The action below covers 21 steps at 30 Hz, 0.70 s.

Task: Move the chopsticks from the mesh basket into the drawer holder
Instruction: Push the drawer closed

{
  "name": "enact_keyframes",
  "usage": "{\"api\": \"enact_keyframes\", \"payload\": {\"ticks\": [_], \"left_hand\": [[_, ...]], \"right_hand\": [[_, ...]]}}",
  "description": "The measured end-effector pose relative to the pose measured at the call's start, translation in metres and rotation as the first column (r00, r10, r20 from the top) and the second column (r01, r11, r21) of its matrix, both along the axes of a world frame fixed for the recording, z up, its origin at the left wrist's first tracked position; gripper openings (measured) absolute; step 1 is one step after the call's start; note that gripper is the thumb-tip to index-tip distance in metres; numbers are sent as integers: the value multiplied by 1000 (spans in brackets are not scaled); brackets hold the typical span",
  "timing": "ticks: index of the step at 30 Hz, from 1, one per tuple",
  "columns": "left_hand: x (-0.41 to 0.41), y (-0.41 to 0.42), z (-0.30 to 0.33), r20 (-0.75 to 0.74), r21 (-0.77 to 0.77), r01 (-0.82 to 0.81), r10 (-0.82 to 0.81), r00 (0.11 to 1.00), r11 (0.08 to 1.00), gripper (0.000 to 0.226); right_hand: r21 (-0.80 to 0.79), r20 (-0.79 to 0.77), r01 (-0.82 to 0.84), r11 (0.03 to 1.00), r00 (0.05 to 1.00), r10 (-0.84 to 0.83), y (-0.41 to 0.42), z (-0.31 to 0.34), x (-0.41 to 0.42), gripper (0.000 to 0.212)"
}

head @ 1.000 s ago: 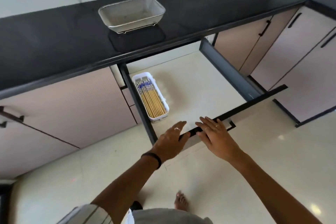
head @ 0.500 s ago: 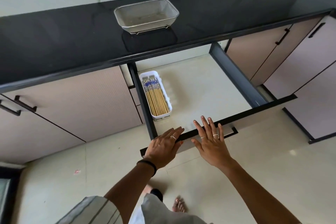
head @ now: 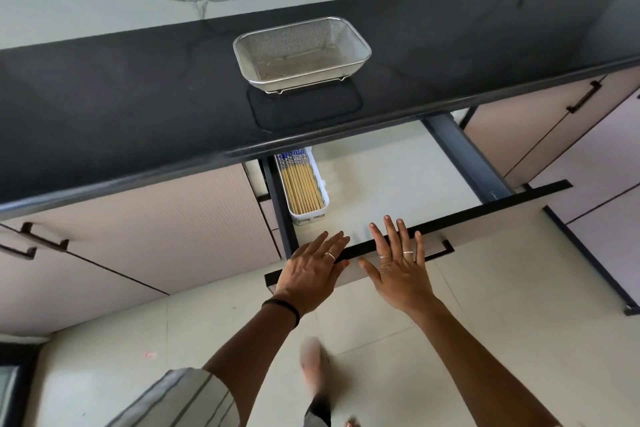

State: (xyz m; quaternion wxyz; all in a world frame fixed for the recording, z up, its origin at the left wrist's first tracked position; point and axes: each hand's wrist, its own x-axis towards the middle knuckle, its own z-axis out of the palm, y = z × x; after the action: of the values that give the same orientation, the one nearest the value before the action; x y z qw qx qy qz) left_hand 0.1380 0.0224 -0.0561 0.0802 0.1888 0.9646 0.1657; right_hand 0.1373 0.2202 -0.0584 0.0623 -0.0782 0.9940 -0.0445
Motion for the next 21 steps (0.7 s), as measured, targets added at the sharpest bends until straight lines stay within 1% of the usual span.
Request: {"api": "enact_keyframes", "payload": {"ticks": [2,6,7,8,10,12,13,14,16,17,18,19,21], "left_hand": [[-20,-7,-1,-27,-14,-10,9,1000,1000,53],[-55,-17,-2,-77,-63,-26,21,997,998,55],[-63,-20,-2,-78,-90,-32,25,997,995,57],[-71,-22,0,-74,-122,-33,25,997,992,59],[-85,-27,4,-52,-154,-44,36,998,987,66],[-102,-32,10,-65,-153,-83,73,995,985,72],[-110,-36,13,-82,-169,-102,89,993,980,75],[-117,-39,16,-102,-195,-115,97,990,974,79],[-132,-48,23,-143,-236,-140,108,984,962,90],[-140,-52,26,-154,-247,-153,117,981,957,97],[-149,-57,29,-162,-258,-162,123,979,952,102],[-158,-61,30,-171,-271,-168,124,977,948,107],[-172,-67,31,-192,-292,-181,128,973,939,114]], "right_hand": [[-7,14,-18,1000,1000,18,-5,-1,-22,73],[-25,-23,-75,997,997,75,-10,0,-61,72],[-53,-16,-55,997,998,54,-12,2,-66,71],[-92,-14,-2,996,1000,0,-16,3,-69,73],[-181,-3,185,966,982,-188,-27,3,-66,83],[-289,64,392,873,918,-391,-38,5,-70,87],[-338,126,460,821,887,-445,-43,6,-77,87],[-389,186,494,778,869,-459,-47,8,-86,87],[-531,307,493,689,870,-386,-54,13,-106,84],[-596,375,512,619,859,-349,-58,16,-117,83],[-626,439,548,555,836,-330,-61,17,-126,82],[-626,476,577,525,816,-329,-63,17,-134,82],[-613,485,589,526,806,-338,-66,18,-147,81]]}}
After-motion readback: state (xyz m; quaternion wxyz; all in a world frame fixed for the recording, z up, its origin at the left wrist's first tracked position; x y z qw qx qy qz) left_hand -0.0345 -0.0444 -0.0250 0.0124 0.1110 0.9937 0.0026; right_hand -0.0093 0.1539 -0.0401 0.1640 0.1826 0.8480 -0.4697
